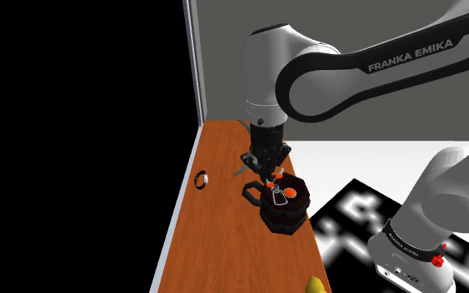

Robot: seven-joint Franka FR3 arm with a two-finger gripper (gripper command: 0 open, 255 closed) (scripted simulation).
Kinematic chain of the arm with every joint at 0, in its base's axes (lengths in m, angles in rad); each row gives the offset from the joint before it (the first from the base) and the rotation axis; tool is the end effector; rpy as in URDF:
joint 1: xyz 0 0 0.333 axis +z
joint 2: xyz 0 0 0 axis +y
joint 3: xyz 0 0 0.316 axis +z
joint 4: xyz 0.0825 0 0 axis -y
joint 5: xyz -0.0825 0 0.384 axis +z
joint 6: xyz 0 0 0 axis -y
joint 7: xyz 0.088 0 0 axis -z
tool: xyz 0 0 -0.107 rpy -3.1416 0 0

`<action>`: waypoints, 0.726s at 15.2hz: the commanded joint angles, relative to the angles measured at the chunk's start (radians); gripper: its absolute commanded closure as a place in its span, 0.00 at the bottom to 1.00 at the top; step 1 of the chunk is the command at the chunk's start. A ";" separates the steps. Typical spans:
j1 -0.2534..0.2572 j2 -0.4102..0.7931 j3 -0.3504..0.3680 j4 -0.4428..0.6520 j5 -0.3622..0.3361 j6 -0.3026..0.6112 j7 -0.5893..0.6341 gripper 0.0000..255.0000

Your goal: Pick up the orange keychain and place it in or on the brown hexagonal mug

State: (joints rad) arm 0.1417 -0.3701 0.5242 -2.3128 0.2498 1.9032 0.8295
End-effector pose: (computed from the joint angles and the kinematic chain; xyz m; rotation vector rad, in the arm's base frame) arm 0.3303 0.2958 0.4608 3.0917 -0.4550 -0.1416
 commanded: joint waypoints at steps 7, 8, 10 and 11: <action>0.002 -0.007 -0.002 -0.005 0.003 -0.003 -0.003 0.00; 0.001 -0.011 -0.005 -0.010 0.003 -0.002 -0.007 0.00; -0.001 -0.005 -0.006 0.027 -0.003 -0.034 0.000 0.00; -0.003 -0.009 -0.013 0.057 -0.006 -0.068 0.001 0.00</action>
State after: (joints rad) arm 0.1395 -0.3777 0.5143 -2.2761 0.2457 1.8618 0.8279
